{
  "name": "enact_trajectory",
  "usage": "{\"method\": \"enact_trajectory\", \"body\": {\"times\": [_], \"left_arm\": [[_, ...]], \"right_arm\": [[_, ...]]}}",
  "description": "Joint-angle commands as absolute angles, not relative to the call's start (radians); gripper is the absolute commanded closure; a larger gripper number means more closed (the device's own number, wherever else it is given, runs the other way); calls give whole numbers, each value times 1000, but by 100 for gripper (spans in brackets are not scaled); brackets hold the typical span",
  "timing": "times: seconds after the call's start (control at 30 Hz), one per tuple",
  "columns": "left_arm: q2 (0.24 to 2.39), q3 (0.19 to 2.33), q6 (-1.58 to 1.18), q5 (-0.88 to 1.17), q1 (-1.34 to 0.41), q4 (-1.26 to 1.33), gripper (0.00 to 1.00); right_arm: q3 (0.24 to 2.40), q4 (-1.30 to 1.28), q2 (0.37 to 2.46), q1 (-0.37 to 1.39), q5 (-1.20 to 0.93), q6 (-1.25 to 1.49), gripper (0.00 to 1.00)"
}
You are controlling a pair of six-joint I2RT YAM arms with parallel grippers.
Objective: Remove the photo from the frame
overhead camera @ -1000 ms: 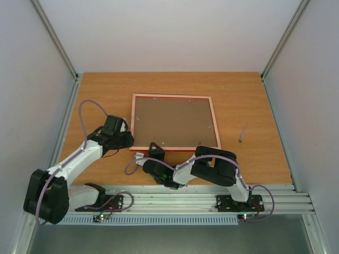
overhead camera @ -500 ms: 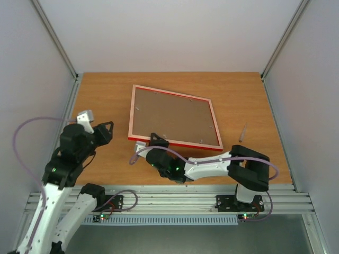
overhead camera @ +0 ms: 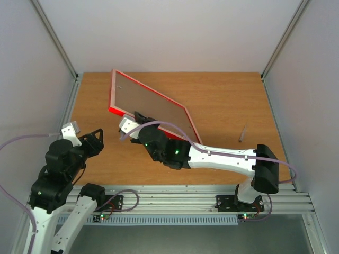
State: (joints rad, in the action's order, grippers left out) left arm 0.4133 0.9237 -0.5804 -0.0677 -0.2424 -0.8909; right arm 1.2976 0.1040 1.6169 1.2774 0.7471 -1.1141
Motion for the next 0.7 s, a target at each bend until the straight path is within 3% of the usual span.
{"method": "enact_trajectory", "body": {"times": [0.0, 0.33, 0.67], "left_arm": [[369, 925, -589, -93, -239, -911, 36], [353, 910, -591, -85, -239, -930, 36], [355, 887, -601, -60, -238, -922, 36]], "right_arm": [[1447, 120, 1583, 1279, 653, -948, 99], [1573, 147, 1595, 1203, 621, -609, 99], [1312, 156, 1402, 987, 610, -92, 99]]}}
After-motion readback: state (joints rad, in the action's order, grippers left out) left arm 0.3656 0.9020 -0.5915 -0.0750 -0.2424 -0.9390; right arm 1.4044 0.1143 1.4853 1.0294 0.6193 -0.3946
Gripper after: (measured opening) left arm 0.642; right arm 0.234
